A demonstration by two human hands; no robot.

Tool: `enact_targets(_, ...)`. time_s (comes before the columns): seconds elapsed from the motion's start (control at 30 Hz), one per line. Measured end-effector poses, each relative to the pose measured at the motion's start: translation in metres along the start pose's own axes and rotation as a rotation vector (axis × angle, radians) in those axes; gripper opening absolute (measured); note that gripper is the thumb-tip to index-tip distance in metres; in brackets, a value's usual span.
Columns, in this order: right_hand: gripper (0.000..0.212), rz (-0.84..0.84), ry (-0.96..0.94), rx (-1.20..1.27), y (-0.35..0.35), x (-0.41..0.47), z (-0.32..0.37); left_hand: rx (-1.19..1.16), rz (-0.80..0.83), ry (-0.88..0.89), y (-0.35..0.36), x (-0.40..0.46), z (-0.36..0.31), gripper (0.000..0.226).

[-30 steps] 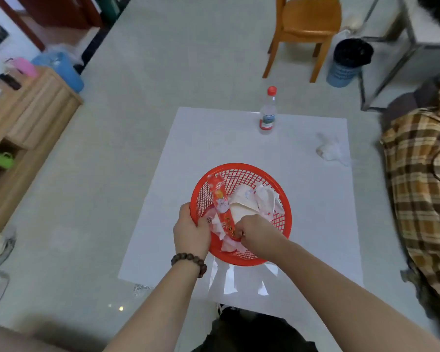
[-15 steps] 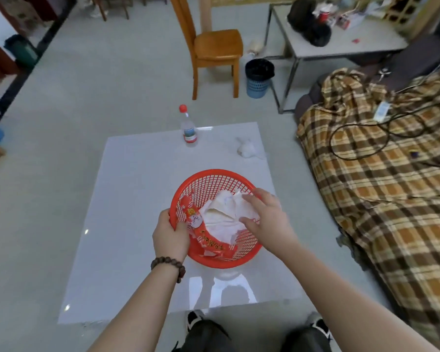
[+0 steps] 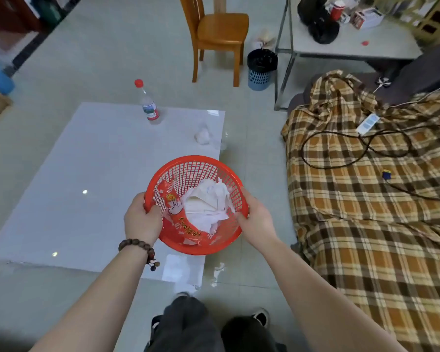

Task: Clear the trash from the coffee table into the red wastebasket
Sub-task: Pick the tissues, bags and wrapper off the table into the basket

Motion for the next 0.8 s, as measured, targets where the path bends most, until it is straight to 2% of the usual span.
enact_targets(0.23, 0.058, 0.121, -0.065, 0.032, -0.013, 0.052, 0.010, 0.002, -0.149, -0.100, 0.015, 0.001, -0.015, 0.012)
enact_targets(0.4, 0.060, 0.260, -0.152, -0.031, 0.001, 0.105, 0.028, -0.020, -0.265, -0.228, 0.022, 0.019, -0.006, 0.021)
enact_targets(0.63, 0.062, 0.335, -0.247, -0.175, 0.015, 0.222, 0.073, -0.131, -0.404, -0.334, 0.057, 0.098, 0.000, 0.021)
enact_targets(0.8, 0.064, 0.481, -0.284, -0.259, 0.036, 0.302, 0.125, -0.154, -0.519, -0.410, 0.067, 0.160, -0.010, 0.018)
Point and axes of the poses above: each hand's wrist, its own x-axis towards the middle knuckle, its own y-axis out of the palm, z = x × y, the point moved 6 cm from there along x, towards the middle knuckle, and after that the axes turned 8 degrees about y, right-handed, at the moved point
